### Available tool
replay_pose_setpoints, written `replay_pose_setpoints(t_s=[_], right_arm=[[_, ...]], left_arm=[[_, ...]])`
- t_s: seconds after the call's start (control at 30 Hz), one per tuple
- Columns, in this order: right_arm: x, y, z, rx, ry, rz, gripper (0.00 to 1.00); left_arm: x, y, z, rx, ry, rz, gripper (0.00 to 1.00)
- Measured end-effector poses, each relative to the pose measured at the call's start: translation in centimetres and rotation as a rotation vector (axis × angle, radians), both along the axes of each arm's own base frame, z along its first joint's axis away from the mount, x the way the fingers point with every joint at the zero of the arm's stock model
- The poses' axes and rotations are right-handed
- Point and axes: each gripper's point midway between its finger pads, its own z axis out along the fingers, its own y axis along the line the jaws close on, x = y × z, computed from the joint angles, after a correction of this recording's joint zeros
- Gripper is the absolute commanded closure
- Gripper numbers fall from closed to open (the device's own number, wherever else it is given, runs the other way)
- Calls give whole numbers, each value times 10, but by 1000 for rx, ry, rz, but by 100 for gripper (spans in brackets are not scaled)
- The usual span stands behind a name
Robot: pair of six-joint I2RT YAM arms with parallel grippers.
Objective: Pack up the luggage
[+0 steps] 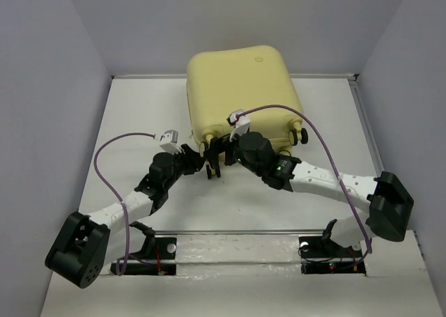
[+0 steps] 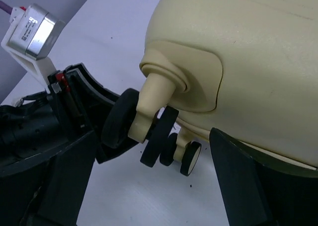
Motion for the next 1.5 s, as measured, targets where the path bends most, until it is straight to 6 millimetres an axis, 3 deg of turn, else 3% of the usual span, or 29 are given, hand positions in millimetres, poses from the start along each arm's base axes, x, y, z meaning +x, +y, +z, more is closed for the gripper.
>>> replay_pose_setpoints(t_s=[0.13,0.57,0.6,0.67,0.73,0.77,0.8,0.93,0.97,1.0,1.07,1.1,1.2,1.43,1.5], right_arm=[[-5,7,-7,-42,45,44,0],[17,20,-19,-309,129,-17,0],[17,20,-22,-328,135,-22,9],[16,9,-36,-421,155,-48,13],[19,-2,-44,-489,170,-84,30],[21,-6,-50,-532,180,-103,45],[23,-8,-53,-558,177,-117,51],[25,-14,-51,-597,166,-145,80],[26,-17,-51,-613,160,-156,82],[25,-18,-50,-622,154,-160,82],[25,-21,-49,-647,140,-168,71],[25,-21,-48,-656,134,-171,50],[25,-23,-46,-693,123,-170,30],[29,-26,-43,-769,113,-169,20],[30,-26,-43,-781,112,-168,22]], left_arm=[[1,-1,-4,5,5,-4,51],[3,-5,-3,2,4,-19,51],[3,-5,-3,2,4,-20,51],[3,-6,-3,1,4,-23,51],[3,-6,-3,1,2,-24,51],[3,-6,-3,0,2,-25,51],[3,-6,-3,0,1,-25,51],[4,-7,-2,-1,0,-27,51],[4,-7,-2,-3,-1,-28,51],[4,-7,-1,-4,-3,-30,51],[3,-8,-1,-5,-3,-32,51],[3,-8,-1,-6,-4,-34,50],[4,-9,1,-8,-7,-38,49],[12,-17,8,-6,-17,-61,49],[14,-20,7,-3,-15,-69,50]])
